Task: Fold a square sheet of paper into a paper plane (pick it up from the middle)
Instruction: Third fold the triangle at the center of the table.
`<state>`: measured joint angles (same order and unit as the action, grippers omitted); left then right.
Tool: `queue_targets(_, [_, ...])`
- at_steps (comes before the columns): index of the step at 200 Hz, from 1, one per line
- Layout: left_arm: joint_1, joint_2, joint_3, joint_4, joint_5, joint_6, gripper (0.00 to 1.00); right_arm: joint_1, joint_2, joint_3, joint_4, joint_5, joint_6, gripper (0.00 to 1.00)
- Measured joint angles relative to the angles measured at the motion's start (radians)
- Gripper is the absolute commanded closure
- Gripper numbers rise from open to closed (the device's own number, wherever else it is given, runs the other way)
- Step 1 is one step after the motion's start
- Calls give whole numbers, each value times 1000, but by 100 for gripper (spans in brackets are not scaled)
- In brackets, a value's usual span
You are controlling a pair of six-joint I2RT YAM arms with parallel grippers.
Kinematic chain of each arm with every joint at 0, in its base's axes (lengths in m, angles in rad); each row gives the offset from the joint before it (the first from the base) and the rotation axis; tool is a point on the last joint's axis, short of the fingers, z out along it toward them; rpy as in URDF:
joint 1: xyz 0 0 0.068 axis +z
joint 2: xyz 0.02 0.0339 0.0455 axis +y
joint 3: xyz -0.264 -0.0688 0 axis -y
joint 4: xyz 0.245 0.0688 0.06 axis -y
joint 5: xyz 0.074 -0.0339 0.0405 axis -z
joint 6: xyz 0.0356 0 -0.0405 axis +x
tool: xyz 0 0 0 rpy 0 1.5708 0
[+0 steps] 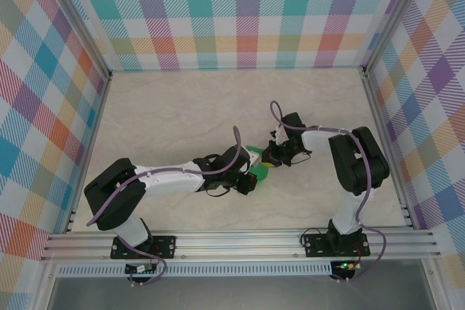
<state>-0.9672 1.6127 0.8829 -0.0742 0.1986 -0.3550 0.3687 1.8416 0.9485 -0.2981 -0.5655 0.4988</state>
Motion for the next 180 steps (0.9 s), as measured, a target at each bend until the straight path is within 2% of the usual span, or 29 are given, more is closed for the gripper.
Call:
queue_targets(93, [100,64,8,5,98,4,100,0,25,47,-54,12,-75,96])
queue_targets(180, [155,126,56,-4,106,21,100,0,28,53,-63,13,-90,96])
